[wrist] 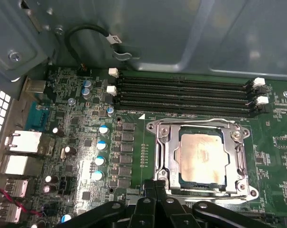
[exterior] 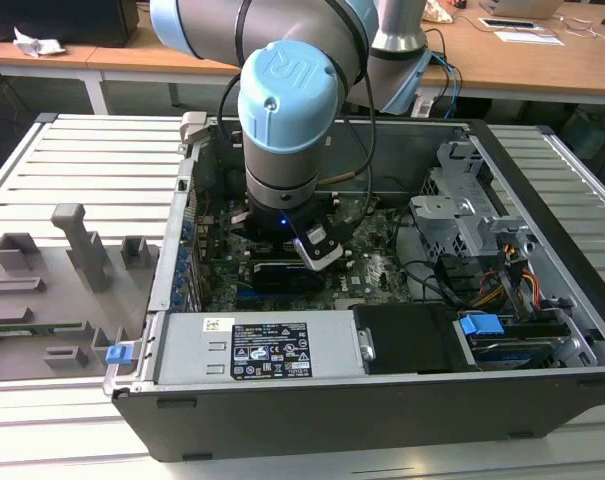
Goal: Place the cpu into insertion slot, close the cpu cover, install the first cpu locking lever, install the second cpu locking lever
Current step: 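Install the second cpu locking lever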
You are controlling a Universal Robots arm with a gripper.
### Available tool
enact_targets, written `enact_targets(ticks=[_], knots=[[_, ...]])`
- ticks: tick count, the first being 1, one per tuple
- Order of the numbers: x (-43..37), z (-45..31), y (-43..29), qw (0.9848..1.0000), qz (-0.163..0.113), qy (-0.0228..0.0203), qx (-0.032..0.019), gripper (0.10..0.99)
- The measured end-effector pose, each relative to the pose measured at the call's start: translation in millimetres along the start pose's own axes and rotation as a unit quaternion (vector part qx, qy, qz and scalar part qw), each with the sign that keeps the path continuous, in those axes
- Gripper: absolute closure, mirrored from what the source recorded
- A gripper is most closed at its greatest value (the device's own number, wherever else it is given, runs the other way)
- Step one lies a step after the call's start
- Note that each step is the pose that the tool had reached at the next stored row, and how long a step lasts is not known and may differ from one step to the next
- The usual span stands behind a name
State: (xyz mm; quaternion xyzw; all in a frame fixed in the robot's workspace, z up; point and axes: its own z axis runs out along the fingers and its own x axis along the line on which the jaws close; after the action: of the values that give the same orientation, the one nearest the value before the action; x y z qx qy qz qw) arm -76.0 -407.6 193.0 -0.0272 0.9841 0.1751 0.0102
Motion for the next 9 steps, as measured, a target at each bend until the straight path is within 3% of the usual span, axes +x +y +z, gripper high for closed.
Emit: enact_targets(ticks=[5,9], knots=[[2.2,1.0,-0.2,1.0,0.0,-0.0003,-0.0017,0.98],[2.1,-2.7,2.0,1.0,0.0,-0.0005,-0.0019,0.98]])
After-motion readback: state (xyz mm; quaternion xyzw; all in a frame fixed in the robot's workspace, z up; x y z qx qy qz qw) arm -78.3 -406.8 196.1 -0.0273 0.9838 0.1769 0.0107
